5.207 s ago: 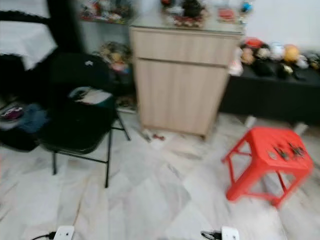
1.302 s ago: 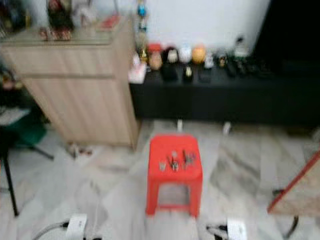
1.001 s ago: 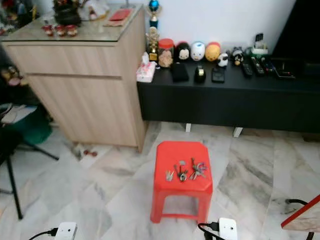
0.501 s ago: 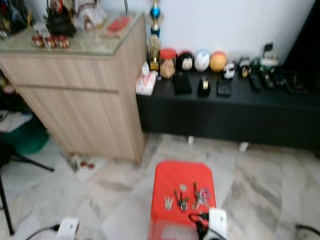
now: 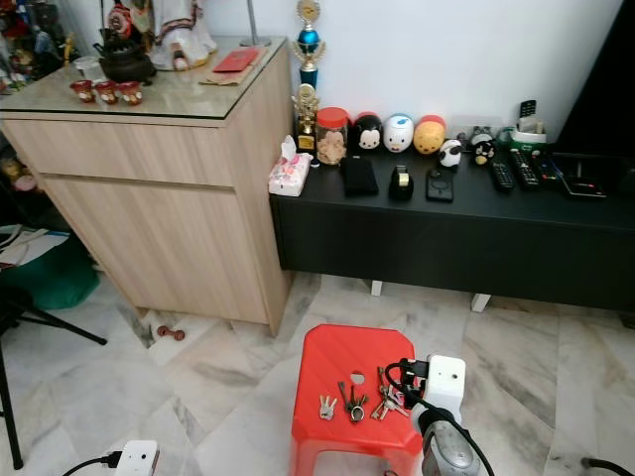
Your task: Hang keys on a hook
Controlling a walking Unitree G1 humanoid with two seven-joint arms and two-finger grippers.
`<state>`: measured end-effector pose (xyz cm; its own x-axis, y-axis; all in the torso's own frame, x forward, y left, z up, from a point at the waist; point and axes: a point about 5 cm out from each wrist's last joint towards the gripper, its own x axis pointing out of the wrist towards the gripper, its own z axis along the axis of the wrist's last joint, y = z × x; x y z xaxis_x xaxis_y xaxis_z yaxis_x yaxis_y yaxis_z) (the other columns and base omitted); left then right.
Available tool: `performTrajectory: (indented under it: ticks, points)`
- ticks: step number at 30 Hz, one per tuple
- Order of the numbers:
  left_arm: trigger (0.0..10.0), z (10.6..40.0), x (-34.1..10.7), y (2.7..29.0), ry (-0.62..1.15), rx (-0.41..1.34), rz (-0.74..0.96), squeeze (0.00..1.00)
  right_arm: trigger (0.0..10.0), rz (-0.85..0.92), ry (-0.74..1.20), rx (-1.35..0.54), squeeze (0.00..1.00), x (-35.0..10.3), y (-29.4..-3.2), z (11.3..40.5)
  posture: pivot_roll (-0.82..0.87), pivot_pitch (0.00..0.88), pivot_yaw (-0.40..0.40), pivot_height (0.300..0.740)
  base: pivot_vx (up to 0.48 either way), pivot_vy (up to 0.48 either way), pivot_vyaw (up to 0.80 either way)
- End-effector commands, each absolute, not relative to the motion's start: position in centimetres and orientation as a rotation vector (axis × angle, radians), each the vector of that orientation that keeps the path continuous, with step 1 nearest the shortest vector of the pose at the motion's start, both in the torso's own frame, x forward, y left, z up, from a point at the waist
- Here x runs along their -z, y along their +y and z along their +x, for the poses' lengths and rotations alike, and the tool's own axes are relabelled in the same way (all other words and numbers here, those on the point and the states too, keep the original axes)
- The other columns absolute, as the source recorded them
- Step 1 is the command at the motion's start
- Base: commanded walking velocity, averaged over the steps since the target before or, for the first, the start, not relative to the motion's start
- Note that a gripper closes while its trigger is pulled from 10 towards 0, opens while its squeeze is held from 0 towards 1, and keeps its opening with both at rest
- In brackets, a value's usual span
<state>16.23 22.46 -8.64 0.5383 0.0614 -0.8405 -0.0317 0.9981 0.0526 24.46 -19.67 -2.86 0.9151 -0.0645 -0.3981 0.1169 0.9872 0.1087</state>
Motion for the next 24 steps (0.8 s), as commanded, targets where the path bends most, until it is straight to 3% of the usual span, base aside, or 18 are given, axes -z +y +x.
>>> performTrajectory:
  ticks: [1,9,24]
  points:
    - [10.0,16.0,8.7,22.6,1.013,-0.057,0.04,0.0,10.0,0.107,0.387,0.081,0.0,2.5,-19.4,24.9,0.01,0.019,0.016,0.74,0.0,0.0,0.0]
    - [10.0,16.2,8.6,22.7,1.002,-0.073,0.042,0.0,10.0,0.022,0.388,0.034,0.0,2.2,-18.4,25.4,0.01,0.036,0.015,0.74,0.0,0.0,0.0]
    - [10.0,16.3,8.5,22.8,0.999,-0.076,0.031,0.0,10.0,0.015,0.443,0.057,0.0,2.4,-18.2,25.8,0.02,0.057,0.01,0.646,0.0,0.0,0.0]
